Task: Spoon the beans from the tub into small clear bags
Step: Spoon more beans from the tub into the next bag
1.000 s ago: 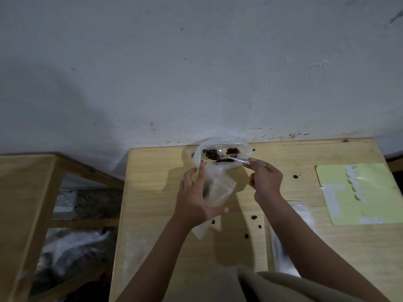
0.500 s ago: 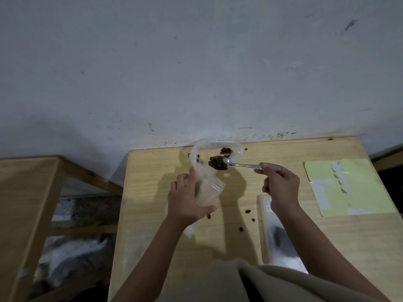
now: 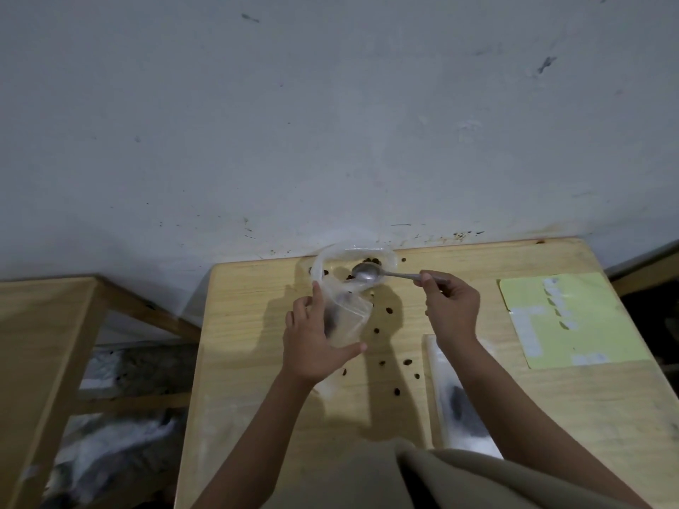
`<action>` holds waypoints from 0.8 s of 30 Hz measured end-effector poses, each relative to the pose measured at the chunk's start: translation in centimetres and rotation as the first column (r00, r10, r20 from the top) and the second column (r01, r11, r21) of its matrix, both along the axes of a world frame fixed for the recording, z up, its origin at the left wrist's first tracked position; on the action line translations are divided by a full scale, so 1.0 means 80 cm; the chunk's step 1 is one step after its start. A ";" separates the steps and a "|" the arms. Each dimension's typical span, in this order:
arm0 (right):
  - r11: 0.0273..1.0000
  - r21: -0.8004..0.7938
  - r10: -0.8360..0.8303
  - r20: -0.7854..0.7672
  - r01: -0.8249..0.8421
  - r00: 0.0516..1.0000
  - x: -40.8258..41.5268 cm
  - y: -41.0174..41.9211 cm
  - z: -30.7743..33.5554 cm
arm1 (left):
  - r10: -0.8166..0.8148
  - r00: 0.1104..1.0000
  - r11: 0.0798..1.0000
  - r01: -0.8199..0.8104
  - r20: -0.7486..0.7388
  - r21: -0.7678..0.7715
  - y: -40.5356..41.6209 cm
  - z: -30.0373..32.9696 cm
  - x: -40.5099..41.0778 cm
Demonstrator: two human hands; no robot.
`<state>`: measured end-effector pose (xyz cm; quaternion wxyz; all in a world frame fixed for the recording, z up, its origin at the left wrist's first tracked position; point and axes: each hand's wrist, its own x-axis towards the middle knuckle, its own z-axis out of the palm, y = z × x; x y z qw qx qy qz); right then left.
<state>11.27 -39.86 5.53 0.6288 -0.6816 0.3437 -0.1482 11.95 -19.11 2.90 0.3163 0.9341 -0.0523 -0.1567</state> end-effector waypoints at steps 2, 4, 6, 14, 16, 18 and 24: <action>1.000 0.025 0.003 -0.054 -0.002 0.999 0.015 0.007 -0.012 | 0.038 0.999 0.998 -0.039 -0.022 -0.047 0.000 0.000 0.000; 0.998 0.058 0.025 -0.120 -0.018 0.992 0.031 0.014 -0.021 | 0.073 0.996 0.992 -0.077 -0.044 -0.099 0.000 0.001 0.001; 0.992 0.105 0.087 -0.161 -0.070 0.983 0.042 0.019 -0.029 | 0.085 0.995 0.986 -0.091 -0.047 -0.137 0.000 0.002 0.003; 0.967 -0.253 -0.004 -0.134 -0.030 0.991 0.015 0.012 -0.005 | 0.079 0.997 0.973 -0.080 -0.011 -0.214 -0.004 0.008 0.003; 0.980 -0.168 0.107 -0.020 -0.108 0.994 -0.005 0.013 0.008 | 0.069 0.998 0.967 -0.068 -0.005 -0.244 -0.009 0.011 -0.002; 0.948 0.020 0.316 0.044 -0.317 0.948 -0.024 0.016 0.022 | 0.048 0.999 0.959 -0.050 -0.013 -0.280 -0.017 0.017 -0.008; 0.905 0.075 0.397 0.198 -0.418 0.896 -0.054 0.018 0.030 | -0.017 0.999 0.928 0.029 0.035 -0.372 -0.036 0.043 -0.039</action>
